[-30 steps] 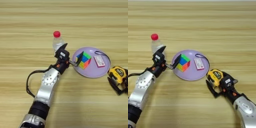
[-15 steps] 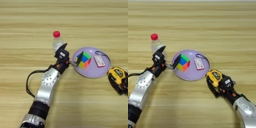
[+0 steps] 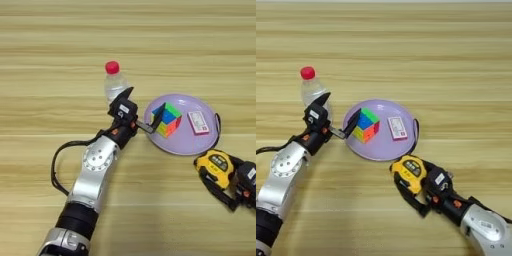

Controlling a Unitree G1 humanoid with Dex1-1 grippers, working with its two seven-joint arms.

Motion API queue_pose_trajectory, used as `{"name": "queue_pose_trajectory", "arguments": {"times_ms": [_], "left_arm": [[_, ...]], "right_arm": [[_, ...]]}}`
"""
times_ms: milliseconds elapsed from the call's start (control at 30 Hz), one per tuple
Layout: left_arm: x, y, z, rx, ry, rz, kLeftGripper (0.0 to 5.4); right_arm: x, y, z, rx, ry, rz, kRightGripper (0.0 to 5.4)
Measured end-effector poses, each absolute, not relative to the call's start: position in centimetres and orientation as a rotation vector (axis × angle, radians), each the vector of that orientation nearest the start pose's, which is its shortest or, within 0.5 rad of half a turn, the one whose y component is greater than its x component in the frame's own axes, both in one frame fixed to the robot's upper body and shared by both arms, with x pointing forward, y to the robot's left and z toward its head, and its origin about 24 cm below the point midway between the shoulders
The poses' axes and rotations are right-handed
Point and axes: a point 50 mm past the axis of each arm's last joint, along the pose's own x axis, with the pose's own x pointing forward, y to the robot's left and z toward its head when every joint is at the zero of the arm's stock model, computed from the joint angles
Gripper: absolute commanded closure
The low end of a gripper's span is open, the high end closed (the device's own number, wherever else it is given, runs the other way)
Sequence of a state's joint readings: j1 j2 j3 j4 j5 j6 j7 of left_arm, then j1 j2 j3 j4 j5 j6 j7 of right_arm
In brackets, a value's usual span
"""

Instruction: Move the objects on the table

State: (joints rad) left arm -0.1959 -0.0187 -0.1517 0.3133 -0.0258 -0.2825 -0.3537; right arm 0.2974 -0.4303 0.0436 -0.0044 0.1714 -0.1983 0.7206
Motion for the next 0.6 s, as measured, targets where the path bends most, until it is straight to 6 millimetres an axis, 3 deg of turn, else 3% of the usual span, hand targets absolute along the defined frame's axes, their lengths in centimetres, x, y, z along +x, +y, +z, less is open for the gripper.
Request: {"name": "queue_pose_trajectory", "arguments": {"times_ms": [233,500,600], "left_arm": [[27.6,7.9,4.5,0.002,-0.160,-0.554,0.00],[27.6,8.1,4.5,0.003,-0.160,-0.548,0.00],[27.7,8.1,4.5,0.004,-0.161,-0.546,0.00]], "right_arm": [[17.4,-17.8,0.6,-0.155,0.183,0.816,1.31],[18.5,-13.9,0.0,-0.078,0.165,0.932,1.31],[18.5,-13.5,-0.1,-0.075,0.163,0.948,1.31]]}}
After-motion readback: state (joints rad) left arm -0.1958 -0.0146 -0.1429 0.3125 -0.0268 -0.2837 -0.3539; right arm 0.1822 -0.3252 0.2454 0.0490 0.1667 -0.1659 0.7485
